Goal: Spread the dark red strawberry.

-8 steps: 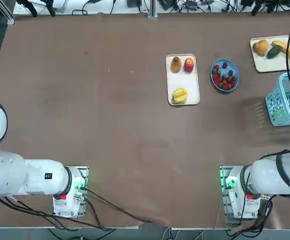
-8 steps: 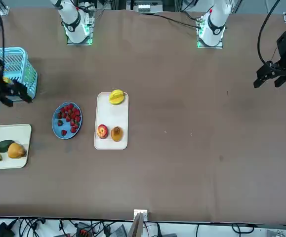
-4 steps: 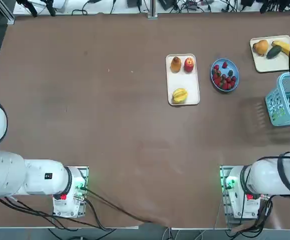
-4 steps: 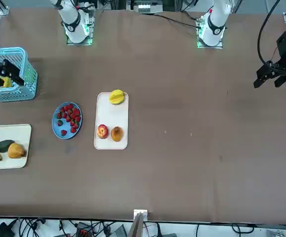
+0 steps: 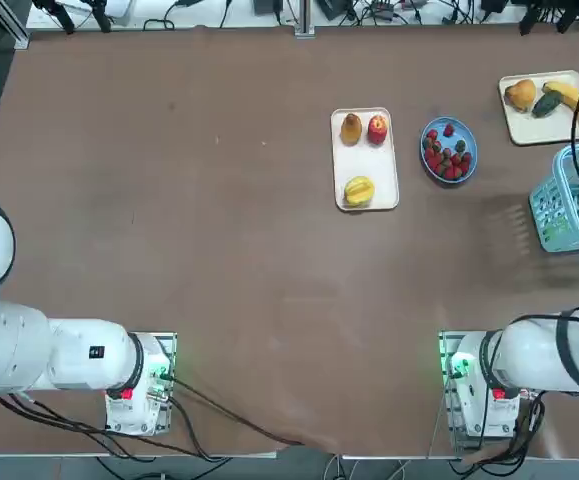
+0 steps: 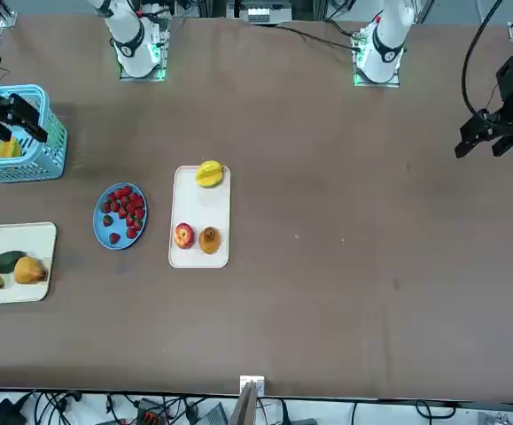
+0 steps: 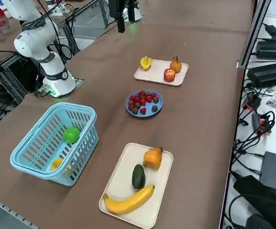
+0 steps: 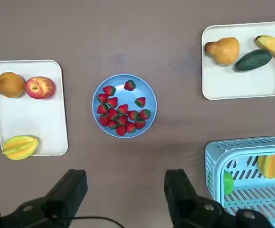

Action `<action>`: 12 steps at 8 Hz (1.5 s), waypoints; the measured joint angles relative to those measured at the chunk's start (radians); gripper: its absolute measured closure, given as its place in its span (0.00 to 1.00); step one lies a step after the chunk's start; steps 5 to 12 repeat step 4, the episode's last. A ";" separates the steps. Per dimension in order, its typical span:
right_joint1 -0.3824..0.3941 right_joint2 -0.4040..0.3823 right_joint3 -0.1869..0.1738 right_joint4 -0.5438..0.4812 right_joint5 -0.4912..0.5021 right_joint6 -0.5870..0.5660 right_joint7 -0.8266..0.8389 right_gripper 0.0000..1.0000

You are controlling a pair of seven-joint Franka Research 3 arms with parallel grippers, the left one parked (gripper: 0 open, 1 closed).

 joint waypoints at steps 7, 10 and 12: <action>0.000 -0.003 -0.004 -0.002 0.000 0.003 0.004 0.00; 0.000 -0.003 -0.004 -0.002 0.000 0.003 0.004 0.00; 0.000 -0.003 -0.004 -0.002 0.000 0.003 0.004 0.00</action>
